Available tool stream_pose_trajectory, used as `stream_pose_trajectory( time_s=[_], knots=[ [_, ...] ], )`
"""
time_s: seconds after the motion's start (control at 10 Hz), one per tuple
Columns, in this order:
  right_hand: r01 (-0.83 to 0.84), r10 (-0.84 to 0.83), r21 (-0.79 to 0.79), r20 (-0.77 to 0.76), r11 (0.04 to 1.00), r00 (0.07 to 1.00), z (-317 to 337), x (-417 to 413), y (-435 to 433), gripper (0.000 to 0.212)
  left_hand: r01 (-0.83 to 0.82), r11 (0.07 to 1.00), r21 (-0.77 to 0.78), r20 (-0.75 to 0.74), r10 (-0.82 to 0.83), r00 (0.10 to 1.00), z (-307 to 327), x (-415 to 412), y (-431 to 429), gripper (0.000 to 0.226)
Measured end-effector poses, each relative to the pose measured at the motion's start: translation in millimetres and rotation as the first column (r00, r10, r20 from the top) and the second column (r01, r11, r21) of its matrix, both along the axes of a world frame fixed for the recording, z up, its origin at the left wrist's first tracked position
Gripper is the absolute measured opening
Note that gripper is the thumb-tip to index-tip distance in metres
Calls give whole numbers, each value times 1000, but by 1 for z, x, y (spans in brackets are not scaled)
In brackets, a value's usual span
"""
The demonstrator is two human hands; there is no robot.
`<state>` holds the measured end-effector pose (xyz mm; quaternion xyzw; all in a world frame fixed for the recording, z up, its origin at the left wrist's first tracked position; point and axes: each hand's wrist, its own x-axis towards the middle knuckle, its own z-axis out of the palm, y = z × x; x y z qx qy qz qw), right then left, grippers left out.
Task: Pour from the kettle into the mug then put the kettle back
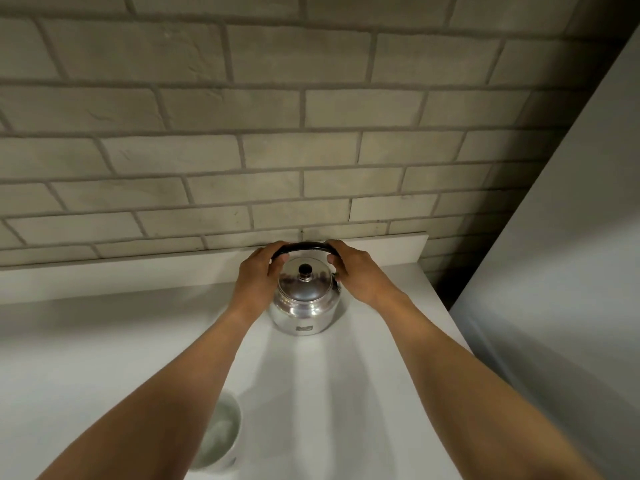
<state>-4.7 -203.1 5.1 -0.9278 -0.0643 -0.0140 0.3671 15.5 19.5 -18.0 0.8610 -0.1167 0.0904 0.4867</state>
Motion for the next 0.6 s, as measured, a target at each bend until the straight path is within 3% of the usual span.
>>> stream_pose_trajectory(
  time_s=[0.5, 0.6],
  knots=[
    [-20, 18, -36, -32, 999, 999, -14, 24, 0, 48, -18, 1000, 22, -5, 18, 1000, -18, 20, 0, 19],
    [-3, 0, -60, -52, 998, 999, -10, 15, -2, 59, -12, 995, 97, -87, 21, 996, -7, 16, -2, 48]
  ],
)
